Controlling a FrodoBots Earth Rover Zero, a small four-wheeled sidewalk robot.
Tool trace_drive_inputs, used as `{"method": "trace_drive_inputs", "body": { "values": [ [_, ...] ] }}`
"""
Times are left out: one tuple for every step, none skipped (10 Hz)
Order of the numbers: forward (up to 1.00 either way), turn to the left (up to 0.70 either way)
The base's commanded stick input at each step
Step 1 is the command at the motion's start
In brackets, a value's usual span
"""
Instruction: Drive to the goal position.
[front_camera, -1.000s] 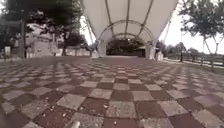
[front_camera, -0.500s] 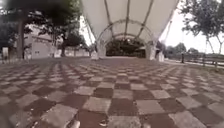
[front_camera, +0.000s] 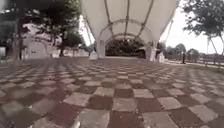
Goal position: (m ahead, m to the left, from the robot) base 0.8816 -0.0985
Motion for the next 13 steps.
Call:
{"method": "trace_drive_inputs", "body": {
  "values": [
    [0.7, 0.0],
    [0.7, 0.0],
    [0.7, 0.0],
    [0.7, 0.0],
    [0.7, 0.0],
    [0.7, 0.0],
    [0.7, 0.0],
    [0.7, 0.0],
    [0.7, 0.0],
    [0.7, 0.0],
    [0.7, 0.0],
    [0.7, 0.0],
    [0.7, 0.0]
  ]
}}
